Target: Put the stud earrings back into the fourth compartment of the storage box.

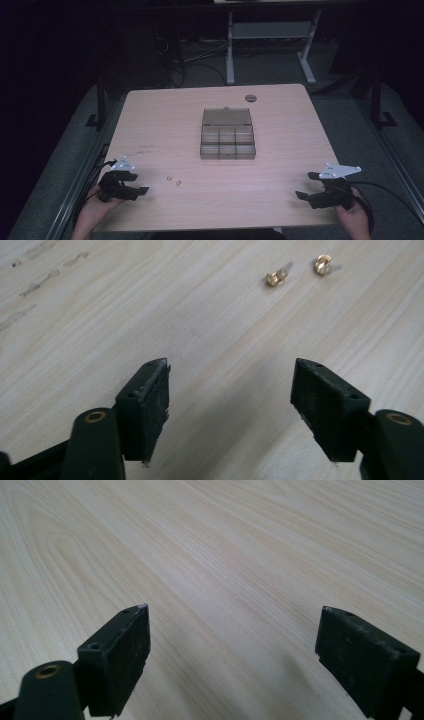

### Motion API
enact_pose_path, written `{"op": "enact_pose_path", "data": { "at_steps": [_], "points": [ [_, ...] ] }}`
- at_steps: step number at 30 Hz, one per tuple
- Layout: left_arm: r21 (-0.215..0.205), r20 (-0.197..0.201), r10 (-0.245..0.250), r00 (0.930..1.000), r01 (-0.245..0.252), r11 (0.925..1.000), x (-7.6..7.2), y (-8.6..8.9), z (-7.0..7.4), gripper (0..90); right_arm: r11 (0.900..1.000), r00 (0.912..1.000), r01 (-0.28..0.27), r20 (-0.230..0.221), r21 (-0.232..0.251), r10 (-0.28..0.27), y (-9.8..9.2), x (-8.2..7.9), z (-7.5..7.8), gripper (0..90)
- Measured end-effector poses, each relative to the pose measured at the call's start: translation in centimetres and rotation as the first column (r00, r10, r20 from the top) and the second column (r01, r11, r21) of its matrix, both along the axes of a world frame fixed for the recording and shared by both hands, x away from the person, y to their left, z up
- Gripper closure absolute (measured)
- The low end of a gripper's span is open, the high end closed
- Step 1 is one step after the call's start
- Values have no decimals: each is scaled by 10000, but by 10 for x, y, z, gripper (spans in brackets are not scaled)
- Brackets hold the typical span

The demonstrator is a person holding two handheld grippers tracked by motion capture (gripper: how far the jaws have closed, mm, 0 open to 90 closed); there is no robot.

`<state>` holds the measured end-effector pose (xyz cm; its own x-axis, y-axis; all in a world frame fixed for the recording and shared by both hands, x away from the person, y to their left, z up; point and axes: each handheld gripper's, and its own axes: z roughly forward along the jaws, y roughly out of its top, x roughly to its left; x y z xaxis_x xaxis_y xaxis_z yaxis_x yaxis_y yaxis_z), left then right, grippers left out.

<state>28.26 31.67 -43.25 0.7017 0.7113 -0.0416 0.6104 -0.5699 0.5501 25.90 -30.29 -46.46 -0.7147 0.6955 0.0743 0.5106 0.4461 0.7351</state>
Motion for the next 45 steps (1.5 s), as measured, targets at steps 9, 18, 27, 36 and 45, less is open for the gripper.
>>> {"op": "enact_pose_path", "data": {
  "at_steps": [9,18,27,36,45],
  "points": [
    [-102,-3,-123,9999,123,9999,0,0,-2,270,10000,10000,45,-56,-34,-45,0,1,-2,141],
    [99,123,-379,9992,377,9992,4,-15,1,273,9999,10000,-24,-85,-130,23,1,2,-3,141],
    [212,103,-613,9981,611,9979,5,-27,1,297,9998,9999,-73,-98,-174,71,3,2,-3,141],
    [181,110,-776,9969,774,9968,10,-36,3,308,9997,9998,-128,-157,-186,125,4,2,-3,141],
    [204,110,-773,9969,771,9968,12,-42,6,306,9996,9998,-180,-108,-214,177,6,2,-2,141]
  ]
}}
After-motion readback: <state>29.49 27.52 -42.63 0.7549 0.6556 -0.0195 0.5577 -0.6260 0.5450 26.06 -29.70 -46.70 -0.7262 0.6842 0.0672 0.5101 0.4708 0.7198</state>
